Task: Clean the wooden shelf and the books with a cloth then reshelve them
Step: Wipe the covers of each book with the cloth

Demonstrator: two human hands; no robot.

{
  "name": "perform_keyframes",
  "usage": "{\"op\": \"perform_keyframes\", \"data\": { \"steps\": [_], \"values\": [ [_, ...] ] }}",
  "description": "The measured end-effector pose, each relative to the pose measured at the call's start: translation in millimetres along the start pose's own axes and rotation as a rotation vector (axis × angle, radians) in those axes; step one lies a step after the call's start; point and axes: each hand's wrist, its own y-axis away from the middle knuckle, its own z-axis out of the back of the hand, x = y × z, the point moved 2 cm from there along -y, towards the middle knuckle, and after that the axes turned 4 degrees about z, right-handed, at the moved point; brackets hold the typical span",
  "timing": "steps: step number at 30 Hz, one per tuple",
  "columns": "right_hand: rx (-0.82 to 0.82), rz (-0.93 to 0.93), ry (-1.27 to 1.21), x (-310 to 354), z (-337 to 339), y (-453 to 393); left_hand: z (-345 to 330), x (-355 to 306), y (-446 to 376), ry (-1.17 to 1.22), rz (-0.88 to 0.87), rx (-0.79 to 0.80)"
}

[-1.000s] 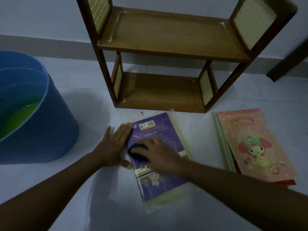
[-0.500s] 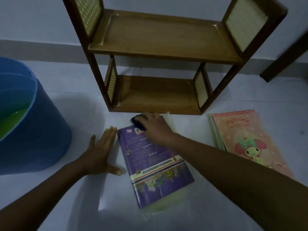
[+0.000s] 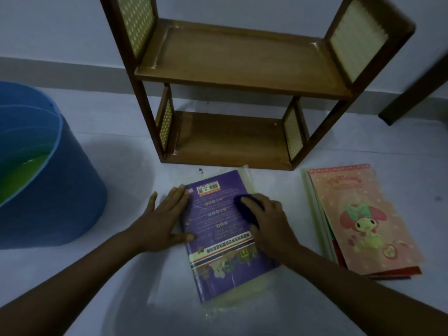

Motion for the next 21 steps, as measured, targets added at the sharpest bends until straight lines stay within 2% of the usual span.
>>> {"op": "perform_keyframes", "data": {
  "steps": [1,2,4,7,9,12,15,17,21],
  "values": [
    [-0.008,-0.095,0.014,1,-1,1,-4,1,1,0.007,0.012,-0.001],
    [-0.039,-0.107,0.047,9,-4,6,-7,0,1,0.008,0.025,0.004],
    [-0.037,0.08,0.075,38,-19,32,-12,-1,-5,-0.013,0.023,-0.003],
    [0.148,0.438,0.066,68,-34,70,-17,-5,-14,-0.048,0.006,-0.028],
    [0.135,0.467,0.079,53,-24,68,-24,-8,-13,-0.059,-0.001,-0.017],
    [0.037,0.274,0.065,11,-3,51,-26,-8,-9,-0.056,-0.012,-0.034],
    [0.037,-0.013,0.115,-34,15,44,-21,-1,6,-0.081,-0.063,-0.024],
    [0.069,-0.15,0.156,-54,23,45,-21,1,19,-0.166,-0.228,-0.054],
    [0.116,-0.27,0.164,-62,19,51,-33,-16,26,-0.373,-0.512,-0.078]
  ]
}}
